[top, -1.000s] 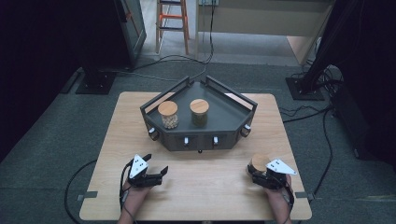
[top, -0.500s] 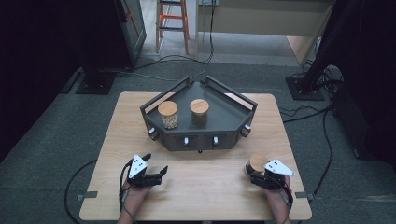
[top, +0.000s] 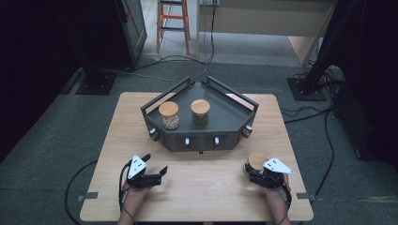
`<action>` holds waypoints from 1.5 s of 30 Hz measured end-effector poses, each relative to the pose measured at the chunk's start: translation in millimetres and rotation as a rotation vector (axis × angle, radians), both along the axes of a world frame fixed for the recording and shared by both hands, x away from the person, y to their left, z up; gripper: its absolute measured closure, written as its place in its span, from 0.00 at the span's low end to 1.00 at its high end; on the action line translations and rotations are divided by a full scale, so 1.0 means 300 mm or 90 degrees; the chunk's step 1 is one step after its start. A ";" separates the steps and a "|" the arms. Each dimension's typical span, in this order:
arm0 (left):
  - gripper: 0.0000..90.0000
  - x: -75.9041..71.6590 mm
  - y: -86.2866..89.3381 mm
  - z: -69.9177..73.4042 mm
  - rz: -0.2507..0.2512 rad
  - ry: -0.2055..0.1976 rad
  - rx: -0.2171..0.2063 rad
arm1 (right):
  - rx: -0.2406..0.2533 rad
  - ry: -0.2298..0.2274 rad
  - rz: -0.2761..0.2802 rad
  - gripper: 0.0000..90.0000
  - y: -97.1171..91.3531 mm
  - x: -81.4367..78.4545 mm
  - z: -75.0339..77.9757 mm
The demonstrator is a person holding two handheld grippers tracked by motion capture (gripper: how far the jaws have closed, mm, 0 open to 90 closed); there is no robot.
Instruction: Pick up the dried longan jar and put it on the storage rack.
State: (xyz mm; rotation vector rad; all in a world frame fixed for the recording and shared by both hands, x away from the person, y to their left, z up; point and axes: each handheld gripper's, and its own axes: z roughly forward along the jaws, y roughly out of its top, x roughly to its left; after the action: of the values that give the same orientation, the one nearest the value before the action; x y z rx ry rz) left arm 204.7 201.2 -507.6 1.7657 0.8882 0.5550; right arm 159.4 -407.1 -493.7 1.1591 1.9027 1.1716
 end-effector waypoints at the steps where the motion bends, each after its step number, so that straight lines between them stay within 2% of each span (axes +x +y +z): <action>1: 0.12 0.000 0.000 0.000 0.000 0.001 0.000 | -0.001 0.000 0.000 0.28 0.000 0.001 0.001; 11: 0.12 0.000 0.002 -0.001 0.001 0.002 -0.002 | 0.012 -0.002 -0.001 0.28 0.000 0.020 0.031; 21: 0.12 -0.003 0.006 0.000 0.003 0.000 -0.004 | 0.013 -0.019 0.001 0.28 0.018 0.041 0.072; 35: 0.12 -0.006 0.010 0.000 0.006 -0.002 -0.008 | 0.026 -0.025 -0.009 0.28 0.038 0.048 0.119; 45: 0.12 -0.009 0.013 0.001 0.009 -0.003 -0.010 | 0.014 -0.033 0.006 0.28 0.048 0.061 0.165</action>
State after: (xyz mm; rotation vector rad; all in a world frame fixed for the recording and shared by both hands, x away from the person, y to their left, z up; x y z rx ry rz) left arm 202.0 205.1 -507.3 1.7441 0.8997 0.5600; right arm 177.7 -392.9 -444.0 1.1218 1.8631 1.2190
